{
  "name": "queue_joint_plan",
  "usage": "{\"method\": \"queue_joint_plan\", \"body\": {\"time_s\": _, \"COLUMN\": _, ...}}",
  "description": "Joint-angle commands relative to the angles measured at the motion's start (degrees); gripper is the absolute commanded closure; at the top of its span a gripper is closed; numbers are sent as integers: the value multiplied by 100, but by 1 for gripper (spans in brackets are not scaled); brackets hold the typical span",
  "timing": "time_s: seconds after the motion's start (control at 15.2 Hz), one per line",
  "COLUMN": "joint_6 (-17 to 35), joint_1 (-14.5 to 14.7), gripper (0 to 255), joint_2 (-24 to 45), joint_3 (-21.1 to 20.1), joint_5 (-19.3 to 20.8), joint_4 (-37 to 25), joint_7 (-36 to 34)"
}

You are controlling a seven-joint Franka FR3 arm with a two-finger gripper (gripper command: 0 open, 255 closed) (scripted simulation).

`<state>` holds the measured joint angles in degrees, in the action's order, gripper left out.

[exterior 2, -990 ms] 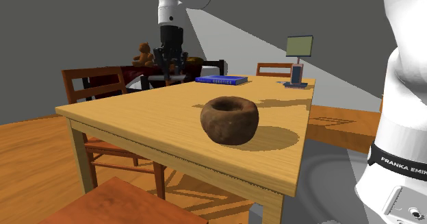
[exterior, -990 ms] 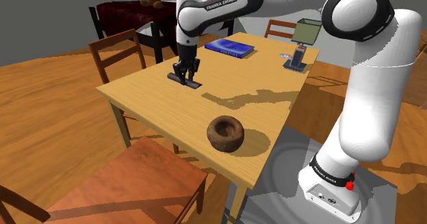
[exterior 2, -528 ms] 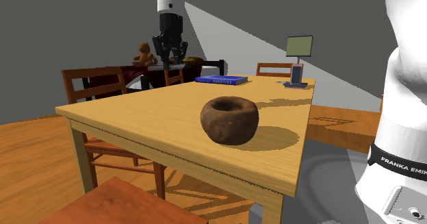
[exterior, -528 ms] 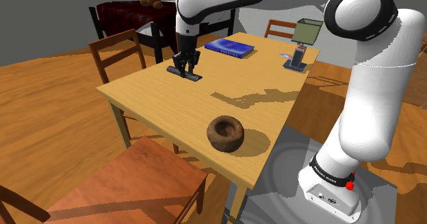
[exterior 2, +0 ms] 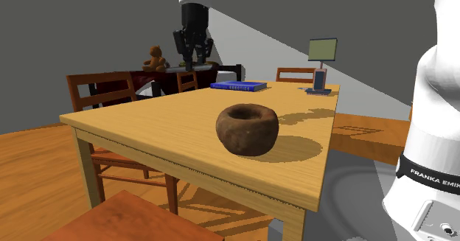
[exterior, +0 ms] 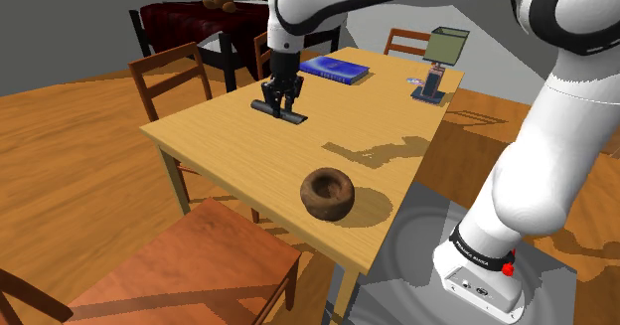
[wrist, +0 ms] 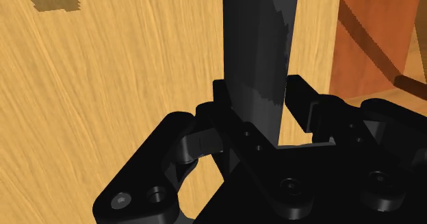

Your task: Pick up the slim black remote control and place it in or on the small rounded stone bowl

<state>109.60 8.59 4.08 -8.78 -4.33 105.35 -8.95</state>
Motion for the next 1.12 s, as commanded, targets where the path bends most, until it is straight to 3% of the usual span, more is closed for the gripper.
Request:
{"method": "queue_joint_plan", "body": {"time_s": 0.0, "joint_6": 132, "joint_1": 44, "gripper": 255, "joint_2": -421, "joint_3": -48, "joint_5": -69, "joint_4": 540, "joint_7": -64}}
{"method": "queue_joint_plan", "body": {"time_s": 0.53, "joint_6": 354, "joint_1": 306, "gripper": 255, "joint_2": -2037, "joint_3": -276, "joint_5": -420, "joint_4": 2327, "joint_7": -356}}
{"method": "queue_joint_plan", "body": {"time_s": 1.06, "joint_6": 194, "joint_1": 749, "gripper": 255, "joint_2": -3647, "joint_3": -575, "joint_5": -886, "joint_4": 3706, "joint_7": -785}}
